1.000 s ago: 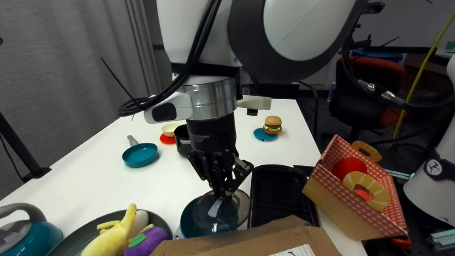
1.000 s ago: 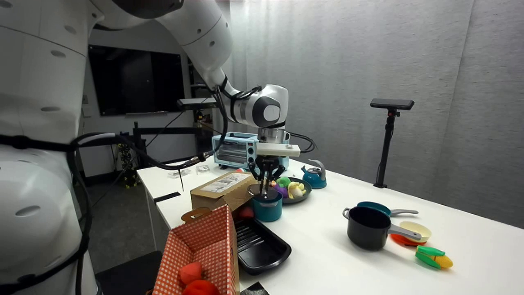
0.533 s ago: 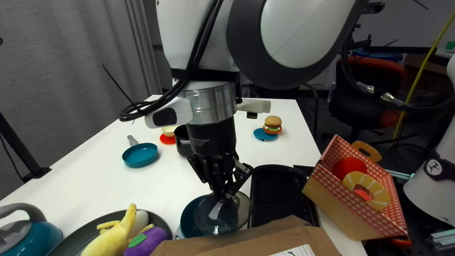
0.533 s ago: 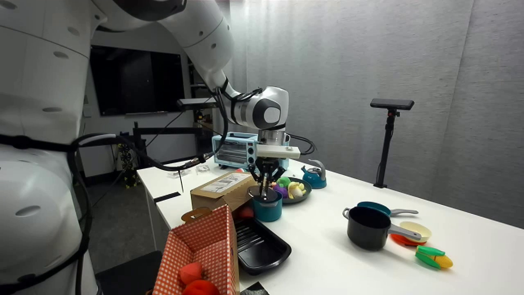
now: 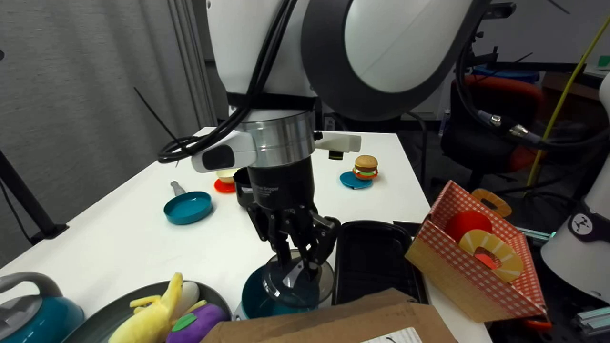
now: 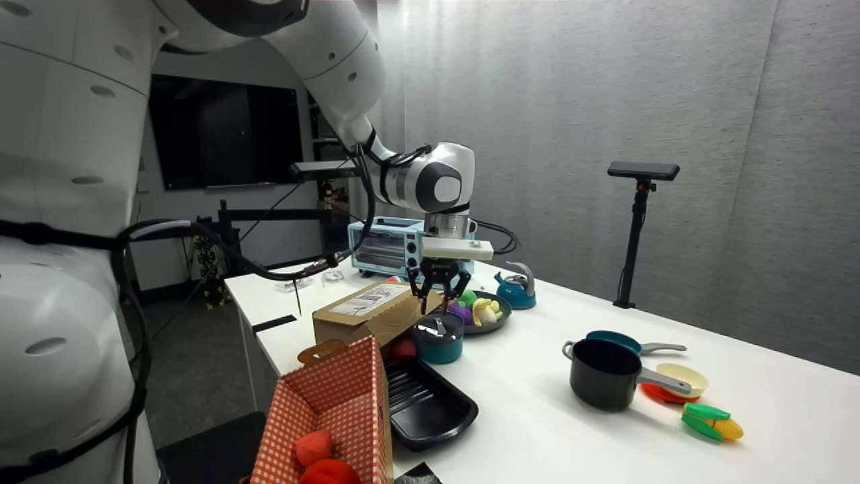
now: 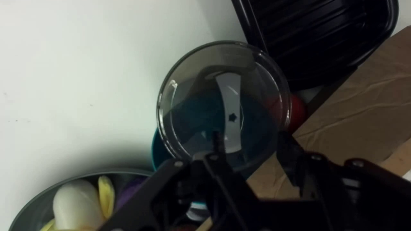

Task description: Transfer the lid from the black pot to the green pot

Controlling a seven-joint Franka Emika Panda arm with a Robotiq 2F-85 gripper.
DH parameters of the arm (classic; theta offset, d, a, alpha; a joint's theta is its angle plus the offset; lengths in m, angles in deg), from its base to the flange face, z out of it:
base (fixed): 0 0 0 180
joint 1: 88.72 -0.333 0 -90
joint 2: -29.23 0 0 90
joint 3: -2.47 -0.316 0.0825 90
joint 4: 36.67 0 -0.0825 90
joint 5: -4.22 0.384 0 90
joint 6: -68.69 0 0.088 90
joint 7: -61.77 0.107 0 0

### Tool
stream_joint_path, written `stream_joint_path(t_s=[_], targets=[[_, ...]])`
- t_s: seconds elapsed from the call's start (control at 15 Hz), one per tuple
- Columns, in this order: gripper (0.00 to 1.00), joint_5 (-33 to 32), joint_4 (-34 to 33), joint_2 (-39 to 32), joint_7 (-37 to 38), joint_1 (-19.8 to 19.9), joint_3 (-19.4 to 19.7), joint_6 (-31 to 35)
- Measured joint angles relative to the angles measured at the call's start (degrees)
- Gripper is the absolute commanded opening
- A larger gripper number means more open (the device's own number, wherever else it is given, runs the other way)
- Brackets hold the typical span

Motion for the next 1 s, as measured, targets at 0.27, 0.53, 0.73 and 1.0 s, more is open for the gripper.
stream_joint_path(t_s=[0.27,0.53,0.73,1.0], targets=[[1.00,0.0,-0.1,-0.1,0.0,0.0,0.0,0.0],[1.00,0.0,-0.1,-0.1,0.0,0.0,0.1,0.0],[1.00,0.0,-0.1,-0.1,0.0,0.1,0.3,0.0],[1.00,0.0,-0.2,0.4,-0.7,0.6,0.7,-0.1]])
